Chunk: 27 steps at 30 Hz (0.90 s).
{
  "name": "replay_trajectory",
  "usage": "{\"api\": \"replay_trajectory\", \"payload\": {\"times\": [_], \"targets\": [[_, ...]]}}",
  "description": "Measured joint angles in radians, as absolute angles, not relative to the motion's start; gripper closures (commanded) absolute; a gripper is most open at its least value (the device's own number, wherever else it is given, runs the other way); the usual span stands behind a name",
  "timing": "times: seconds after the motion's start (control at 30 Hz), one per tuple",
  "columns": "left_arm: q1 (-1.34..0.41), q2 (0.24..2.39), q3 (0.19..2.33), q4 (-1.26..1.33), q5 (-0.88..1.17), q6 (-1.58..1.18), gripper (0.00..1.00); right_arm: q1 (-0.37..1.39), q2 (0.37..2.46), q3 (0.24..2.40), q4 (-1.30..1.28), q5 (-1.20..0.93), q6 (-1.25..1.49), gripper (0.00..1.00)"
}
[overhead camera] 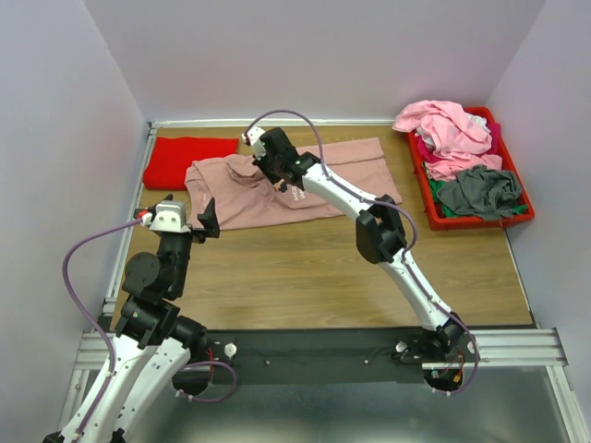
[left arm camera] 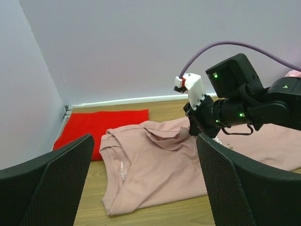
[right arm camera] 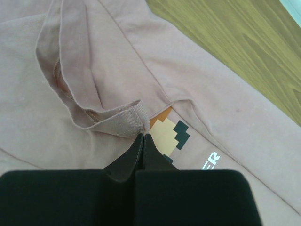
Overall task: Fold and stack the t-shirts
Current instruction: Fold the tshirt
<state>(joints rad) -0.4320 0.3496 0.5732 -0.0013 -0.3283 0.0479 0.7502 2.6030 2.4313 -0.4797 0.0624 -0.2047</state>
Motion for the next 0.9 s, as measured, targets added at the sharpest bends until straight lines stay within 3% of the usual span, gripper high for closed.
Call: {"api": "replay_trajectory", "payload": {"times": [0.27,0.53,0.7,0.9], "targets": [[-0.432,0.35,0.573,-0.001,-0.328,0.048,0.03,0.744,2.603,2.413,-0.462,0.097,-0.184,0.99],[-0.432,0.35,0.573,-0.001,-0.328,0.048,0.03,0.739,2.603,2.372,-0.453,0.108,-0.173,0.84],[-0.432,0.35,0.573,-0.001,-0.328,0.048,0.03,0.732,2.601,2.345,-0.45,0.13,-0.157,0.8],[-0.432,0.35,0.573,-0.001,-0.328,0.048,0.03,0.719,2.589,2.325,-0.448,0.169,-0.146,0.7]]}}
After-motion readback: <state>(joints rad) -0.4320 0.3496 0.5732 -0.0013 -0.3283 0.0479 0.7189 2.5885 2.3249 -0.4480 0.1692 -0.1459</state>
